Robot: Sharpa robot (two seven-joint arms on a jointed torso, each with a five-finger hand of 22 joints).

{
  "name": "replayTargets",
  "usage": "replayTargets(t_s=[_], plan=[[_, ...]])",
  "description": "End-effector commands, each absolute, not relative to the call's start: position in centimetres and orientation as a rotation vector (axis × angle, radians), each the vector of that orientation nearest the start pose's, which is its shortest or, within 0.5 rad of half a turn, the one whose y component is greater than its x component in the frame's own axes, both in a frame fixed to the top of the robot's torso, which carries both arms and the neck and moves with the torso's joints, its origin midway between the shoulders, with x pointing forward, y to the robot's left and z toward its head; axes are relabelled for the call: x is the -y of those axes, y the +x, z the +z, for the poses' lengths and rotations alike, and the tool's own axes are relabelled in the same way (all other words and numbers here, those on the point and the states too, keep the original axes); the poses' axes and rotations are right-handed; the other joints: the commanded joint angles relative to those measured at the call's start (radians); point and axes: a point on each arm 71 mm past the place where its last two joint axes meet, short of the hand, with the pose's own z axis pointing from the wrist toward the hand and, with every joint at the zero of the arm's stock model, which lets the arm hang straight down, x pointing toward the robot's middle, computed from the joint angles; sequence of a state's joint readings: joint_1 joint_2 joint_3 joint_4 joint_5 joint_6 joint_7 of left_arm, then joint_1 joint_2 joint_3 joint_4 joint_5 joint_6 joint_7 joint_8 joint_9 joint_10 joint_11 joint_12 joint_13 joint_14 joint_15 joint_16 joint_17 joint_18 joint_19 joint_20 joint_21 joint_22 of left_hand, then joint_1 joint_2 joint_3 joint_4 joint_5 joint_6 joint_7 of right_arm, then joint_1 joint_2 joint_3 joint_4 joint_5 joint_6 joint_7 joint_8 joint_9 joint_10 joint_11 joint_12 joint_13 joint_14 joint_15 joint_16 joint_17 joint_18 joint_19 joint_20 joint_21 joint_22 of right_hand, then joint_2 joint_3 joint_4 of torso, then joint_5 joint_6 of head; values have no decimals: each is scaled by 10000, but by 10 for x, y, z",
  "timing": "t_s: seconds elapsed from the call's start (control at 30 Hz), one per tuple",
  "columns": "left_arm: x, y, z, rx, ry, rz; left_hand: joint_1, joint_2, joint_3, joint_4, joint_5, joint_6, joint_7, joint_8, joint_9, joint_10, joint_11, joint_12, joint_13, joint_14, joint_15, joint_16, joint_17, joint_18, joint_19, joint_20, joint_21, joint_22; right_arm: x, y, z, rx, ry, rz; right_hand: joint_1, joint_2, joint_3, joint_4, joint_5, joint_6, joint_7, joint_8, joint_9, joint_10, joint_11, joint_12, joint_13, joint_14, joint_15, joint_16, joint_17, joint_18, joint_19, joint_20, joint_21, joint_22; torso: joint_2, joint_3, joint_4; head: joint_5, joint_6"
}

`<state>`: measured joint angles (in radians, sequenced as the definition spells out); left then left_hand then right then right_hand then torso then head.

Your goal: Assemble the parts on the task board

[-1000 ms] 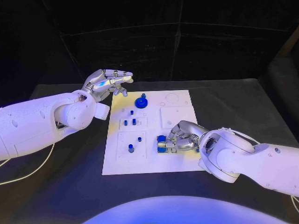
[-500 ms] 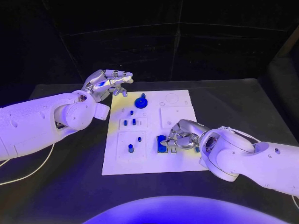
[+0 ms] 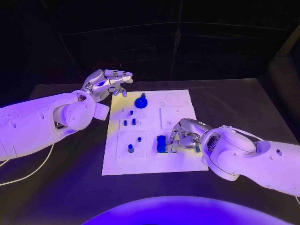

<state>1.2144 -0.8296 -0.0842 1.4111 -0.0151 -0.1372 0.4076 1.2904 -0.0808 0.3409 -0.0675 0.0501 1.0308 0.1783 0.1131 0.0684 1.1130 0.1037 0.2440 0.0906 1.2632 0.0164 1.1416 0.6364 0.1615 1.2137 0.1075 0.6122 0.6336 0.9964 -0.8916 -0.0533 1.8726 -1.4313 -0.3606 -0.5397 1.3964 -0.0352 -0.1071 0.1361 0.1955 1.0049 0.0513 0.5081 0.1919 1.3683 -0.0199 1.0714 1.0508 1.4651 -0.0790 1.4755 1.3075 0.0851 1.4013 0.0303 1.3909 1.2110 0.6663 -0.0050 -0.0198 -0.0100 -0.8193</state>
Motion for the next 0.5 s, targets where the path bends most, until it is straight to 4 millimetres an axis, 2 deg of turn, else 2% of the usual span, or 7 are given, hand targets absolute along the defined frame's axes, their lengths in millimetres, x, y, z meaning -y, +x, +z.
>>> replayTargets(t_s=[0.03, 0.3, 0.5], plan=[[-228, 503, -191, -14841, -10683, -16194, 3, 84, -73, 6, -15, -76, -11, 3, -11, -53, -18, 41, 11, -77, 8, 0, -10, 205, 17, 81, -44, -12, 150, 372, -248, -19861, 663, 5845, 6, 115, -25, -68, -66, 62, 10, 41, 12, 4, -46, -51, 20, 683, -83, 12, 648, -119, 2, -53, 42, 17, -3, -1, 1, -14, -1], [-228, 503, -191, -14841, -10685, -16193, 3, 84, -73, 6, -15, -76, -11, 3, -11, -53, -18, 41, 11, -77, 8, 0, -10, 205, 17, 81, -44, -12, 149, 372, -246, -19645, 679, 6093, 3, 95, -44, -84, -84, 67, 17, 41, 12, 9, -41, -53, 27, 686, -82, 16, 661, -122, 8, -55, 47, 31, 1, 5, 6, 0, -14], [-228, 503, -191, -14838, -10684, -16194, 3, 84, -73, 6, -15, -76, -11, 3, -11, -53, -18, 41, 11, -77, 8, 0, -10, 205, 17, 81, -44, -12, 148, 371, -241, -19060, 969, 6829, -394, 127, -210, 132, -18, 93, 29, 46, 15, 85, -24, 9, 113, 698, -66, 37, 713, -126, 19, -47, 55, 50, 3, 5, -2, 11, -27]])
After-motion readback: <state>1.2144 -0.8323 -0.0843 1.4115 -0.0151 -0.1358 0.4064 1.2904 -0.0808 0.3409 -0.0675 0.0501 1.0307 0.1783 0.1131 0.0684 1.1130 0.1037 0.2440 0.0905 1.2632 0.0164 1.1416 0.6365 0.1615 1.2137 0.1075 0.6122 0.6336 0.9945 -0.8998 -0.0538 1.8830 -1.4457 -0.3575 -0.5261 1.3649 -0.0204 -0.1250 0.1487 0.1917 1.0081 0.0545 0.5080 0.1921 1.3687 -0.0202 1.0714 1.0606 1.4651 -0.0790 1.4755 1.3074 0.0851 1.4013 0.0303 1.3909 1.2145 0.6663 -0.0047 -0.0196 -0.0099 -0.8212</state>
